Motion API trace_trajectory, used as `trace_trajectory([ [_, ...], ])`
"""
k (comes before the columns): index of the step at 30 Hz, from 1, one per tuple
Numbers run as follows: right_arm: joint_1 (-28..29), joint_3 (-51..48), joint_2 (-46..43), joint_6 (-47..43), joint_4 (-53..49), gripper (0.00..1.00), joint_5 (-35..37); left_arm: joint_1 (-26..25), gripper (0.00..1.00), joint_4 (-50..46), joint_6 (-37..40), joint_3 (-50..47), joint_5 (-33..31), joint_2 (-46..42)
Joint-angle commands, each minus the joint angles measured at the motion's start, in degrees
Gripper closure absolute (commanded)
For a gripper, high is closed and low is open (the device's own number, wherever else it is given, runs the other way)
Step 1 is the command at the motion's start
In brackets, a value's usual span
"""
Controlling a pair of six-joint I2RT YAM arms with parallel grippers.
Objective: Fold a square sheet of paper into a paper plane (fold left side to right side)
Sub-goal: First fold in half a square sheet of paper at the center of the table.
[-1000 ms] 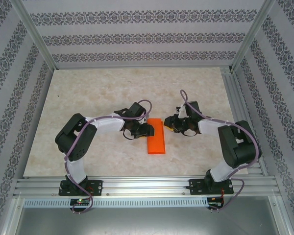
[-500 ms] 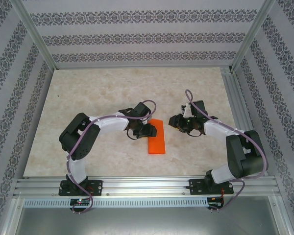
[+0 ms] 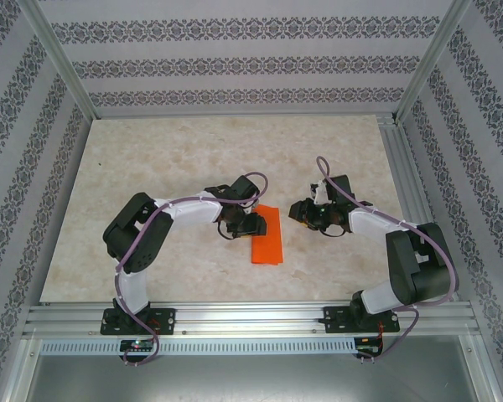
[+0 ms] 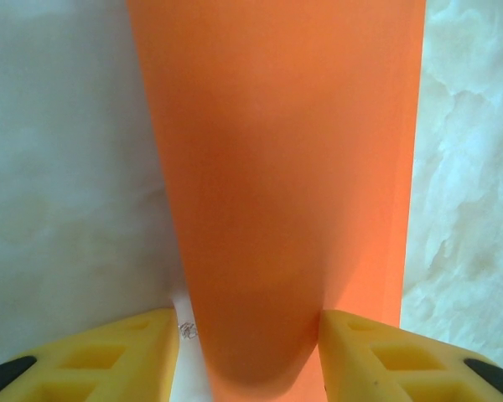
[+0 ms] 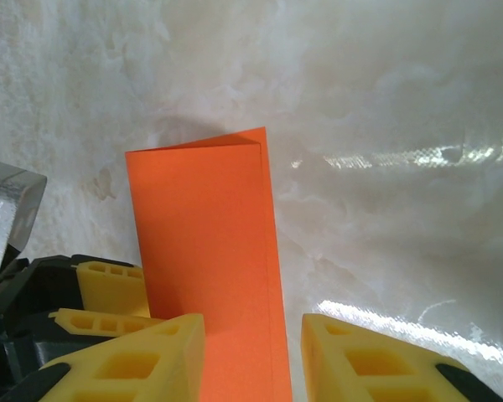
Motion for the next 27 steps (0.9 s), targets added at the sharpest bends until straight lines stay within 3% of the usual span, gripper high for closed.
trace_trajectory([
  [1, -0.23, -0.67, -0.35, -0.66, 0.74, 0.64, -0.44, -0.78, 0.50, 0.78, -0.78, 1.58, 0.49, 1.80],
  [27, 0.72, -1.02, -0.05, -0.24, 0.85, 0.64, -0.43, -1.22, 0.44, -0.90, -2.19, 5.09, 0.11, 5.71],
])
